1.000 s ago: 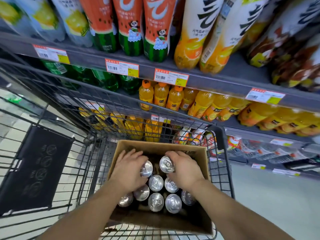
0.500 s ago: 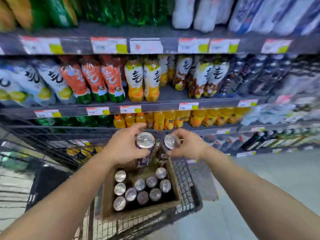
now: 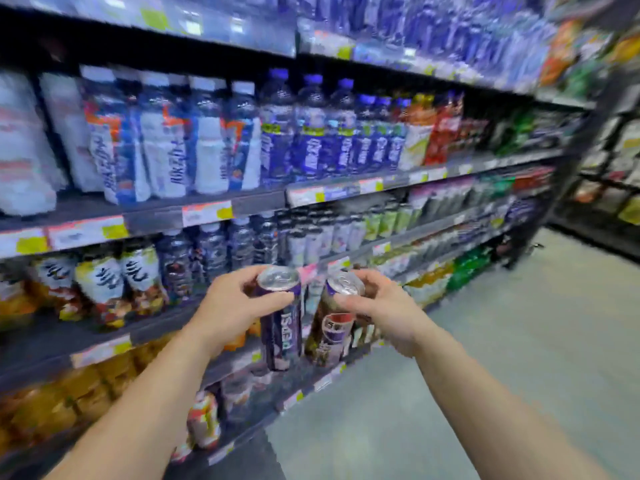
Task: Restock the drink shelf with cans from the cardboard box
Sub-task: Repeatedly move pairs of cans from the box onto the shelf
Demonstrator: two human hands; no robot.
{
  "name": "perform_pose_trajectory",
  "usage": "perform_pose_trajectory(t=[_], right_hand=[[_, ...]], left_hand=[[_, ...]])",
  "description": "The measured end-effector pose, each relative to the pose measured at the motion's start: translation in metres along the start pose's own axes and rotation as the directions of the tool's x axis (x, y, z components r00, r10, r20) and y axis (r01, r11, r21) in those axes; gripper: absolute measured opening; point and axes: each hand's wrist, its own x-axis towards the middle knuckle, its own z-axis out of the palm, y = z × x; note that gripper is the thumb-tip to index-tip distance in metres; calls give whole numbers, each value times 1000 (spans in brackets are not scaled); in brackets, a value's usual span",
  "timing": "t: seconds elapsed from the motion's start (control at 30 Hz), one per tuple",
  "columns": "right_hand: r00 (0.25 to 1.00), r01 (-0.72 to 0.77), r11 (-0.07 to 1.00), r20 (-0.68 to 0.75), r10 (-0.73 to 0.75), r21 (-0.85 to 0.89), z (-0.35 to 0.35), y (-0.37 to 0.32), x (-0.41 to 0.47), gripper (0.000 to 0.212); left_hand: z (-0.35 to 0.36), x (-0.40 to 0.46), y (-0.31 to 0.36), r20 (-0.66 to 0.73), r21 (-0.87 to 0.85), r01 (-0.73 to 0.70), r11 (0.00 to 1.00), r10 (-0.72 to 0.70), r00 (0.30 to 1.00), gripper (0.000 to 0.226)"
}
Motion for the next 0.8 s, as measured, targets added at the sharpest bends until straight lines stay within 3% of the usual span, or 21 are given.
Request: perform_pose_trajectory(t=[0.13, 0.33, 0.5, 0.67, 0.8], right_hand=[[992, 11, 1000, -128, -11, -3, -122, 5, 0, 56], [963, 19, 1000, -269, -13, 20, -256, 29, 22, 47], [942, 24, 998, -334, -4, 57, -333, 66, 76, 49], [920, 28, 999, -392, -7, 47, -410, 88, 159, 53], [912, 32, 998, -410, -9, 48, -469, 90, 226, 65]], left_hand=[[117, 61, 33, 108, -81, -37, 996, 46, 993, 27], [244, 143, 62, 210, -147, -53, 988, 84, 974, 33], [319, 226, 63, 281, -120, -88, 989, 119, 952, 27], [375, 339, 63, 319, -101, -130, 986, 156, 935, 50], [410, 424, 79, 322, -104, -138, 985, 164, 932, 33]])
